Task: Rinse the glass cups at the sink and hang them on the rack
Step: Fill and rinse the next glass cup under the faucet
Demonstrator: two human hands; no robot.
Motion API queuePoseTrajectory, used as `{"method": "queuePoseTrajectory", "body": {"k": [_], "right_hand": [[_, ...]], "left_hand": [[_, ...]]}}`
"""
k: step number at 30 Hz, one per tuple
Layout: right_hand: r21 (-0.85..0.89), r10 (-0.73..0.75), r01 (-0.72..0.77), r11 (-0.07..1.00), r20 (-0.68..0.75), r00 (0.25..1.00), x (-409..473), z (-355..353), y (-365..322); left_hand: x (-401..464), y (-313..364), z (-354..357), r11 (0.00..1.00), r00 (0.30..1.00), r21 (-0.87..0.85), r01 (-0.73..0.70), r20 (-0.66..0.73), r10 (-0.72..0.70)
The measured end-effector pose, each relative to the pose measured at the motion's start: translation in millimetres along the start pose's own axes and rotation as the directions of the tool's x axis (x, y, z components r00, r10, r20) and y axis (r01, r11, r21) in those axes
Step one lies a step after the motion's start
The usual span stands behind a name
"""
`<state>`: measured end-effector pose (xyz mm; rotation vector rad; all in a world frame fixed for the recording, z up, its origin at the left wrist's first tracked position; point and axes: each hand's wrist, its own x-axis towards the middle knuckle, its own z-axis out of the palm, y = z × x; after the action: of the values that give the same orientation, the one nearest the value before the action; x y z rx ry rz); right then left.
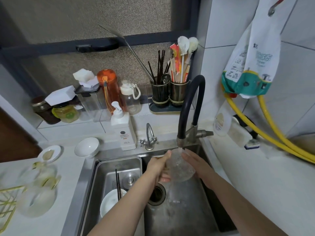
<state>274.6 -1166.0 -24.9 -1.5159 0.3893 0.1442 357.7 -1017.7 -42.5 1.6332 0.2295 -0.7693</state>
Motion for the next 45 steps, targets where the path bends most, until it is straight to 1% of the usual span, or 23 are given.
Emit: {"method": "queuePoseTrajectory", "body": {"k": [3, 4, 7, 10, 13, 16, 19, 23, 25, 27, 28, 31, 34, 36, 38, 40, 43, 45], "right_hand": [[-0.042, 0.003, 0.000, 0.999, 0.055, 0.998, 0.3, -1.2, -2.8], [-0.062, 0.017, -0.013, 0.998, 0.053, 0.998, 1.5, -1.9, -3.9], [-0.186, 0.073, -0.076, 0.980, -0.021, 0.997, 4.1, -0.6, -13.2], [-0.229, 0.124, -0.147, 0.962, -0.111, 0.986, 10.1, 1.2, -21.4], [-0.211, 0.169, -0.201, 0.956, -0.160, 0.972, 18.1, -0.8, -22.2], [-0.184, 0.177, -0.201, 0.962, -0.140, 0.974, 24.3, 0.8, -27.6], [-0.204, 0.211, -0.234, 0.951, -0.130, 0.969, 35.1, 5.0, -30.5], [-0.120, 0.219, -0.228, 0.966, -0.083, 0.972, 41.6, -0.2, -20.5], [-0.093, 0.197, -0.204, 0.974, -0.080, 0.977, 40.5, -6.4, -12.6], [-0.081, 0.188, -0.196, 0.977, -0.095, 0.978, 30.0, -9.4, -12.0], [-0.048, 0.179, -0.184, 0.982, -0.090, 0.980, 25.7, -12.7, -9.6], [-0.007, 0.170, -0.170, 0.985, -0.016, 0.985, 7.0, -20.4, -4.7], [-0.006, 0.132, -0.132, 0.991, 0.090, 0.987, -1.8, -25.6, 1.7], [-0.049, 0.109, -0.104, 0.993, 0.103, 0.989, -0.9, -25.7, 6.4], [-0.081, 0.081, -0.076, 0.994, 0.060, 0.995, 1.6, -20.9, 8.8], [-0.112, 0.033, -0.030, 0.993, 0.023, 0.999, 5.3, -15.6, 10.9], [-0.142, -0.062, 0.076, 0.987, 0.096, 0.993, 7.1, -5.9, 11.3], [-0.157, -0.120, 0.139, 0.978, 0.129, 0.984, 7.9, -2.3, 13.1]], "left_hand": [[-1.9, 4.4, -3.0, 0.997, 0.997, 0.050, 0.066, 0.033, -0.067], [-1.3, 4.5, -4.1, 0.993, 0.994, 0.070, 0.093, 0.051, -0.097], [-1.4, 6.0, -5.3, 0.979, 0.978, 0.106, 0.176, 0.098, -0.187], [-0.6, 7.9, -2.9, 0.969, 0.961, 0.113, 0.220, 0.146, -0.236], [1.7, 9.5, -2.3, 0.967, 0.954, 0.100, 0.233, 0.171, -0.248], [5.8, 9.5, -5.4, 0.970, 0.955, 0.074, 0.231, 0.174, -0.240], [4.9, 11.3, -6.8, 0.967, 0.952, 0.042, 0.250, 0.170, -0.254], [4.7, 14.2, 0.2, 0.936, 0.929, -0.115, 0.332, 0.212, -0.303], [6.0, 15.6, 6.4, 0.928, 0.928, -0.162, 0.337, 0.224, -0.298], [7.9, 14.6, 13.4, 0.943, 0.938, -0.138, 0.302, 0.220, -0.268], [7.5, 14.2, 16.1, 0.952, 0.945, -0.124, 0.279, 0.213, -0.249], [6.6, 10.4, 18.9, 0.978, 0.963, -0.084, 0.191, 0.207, -0.170], [9.4, 2.1, 11.7, 0.999, 0.983, -0.037, 0.024, 0.183, -0.017], [6.3, -3.3, 4.4, 0.996, 0.984, -0.023, -0.082, 0.156, 0.084], [1.3, -6.4, -3.8, 0.984, 0.973, 0.001, -0.180, 0.147, 0.177], [-1.7, -8.6, -12.2, 0.959, 0.947, 0.033, -0.283, 0.166, 0.274], [-6.8, -9.8, -25.2, 0.911, 0.910, 0.110, -0.396, 0.178, 0.374], [-11.8, -9.2, -31.1, 0.894, 0.893, 0.122, -0.431, 0.197, 0.403]]}}
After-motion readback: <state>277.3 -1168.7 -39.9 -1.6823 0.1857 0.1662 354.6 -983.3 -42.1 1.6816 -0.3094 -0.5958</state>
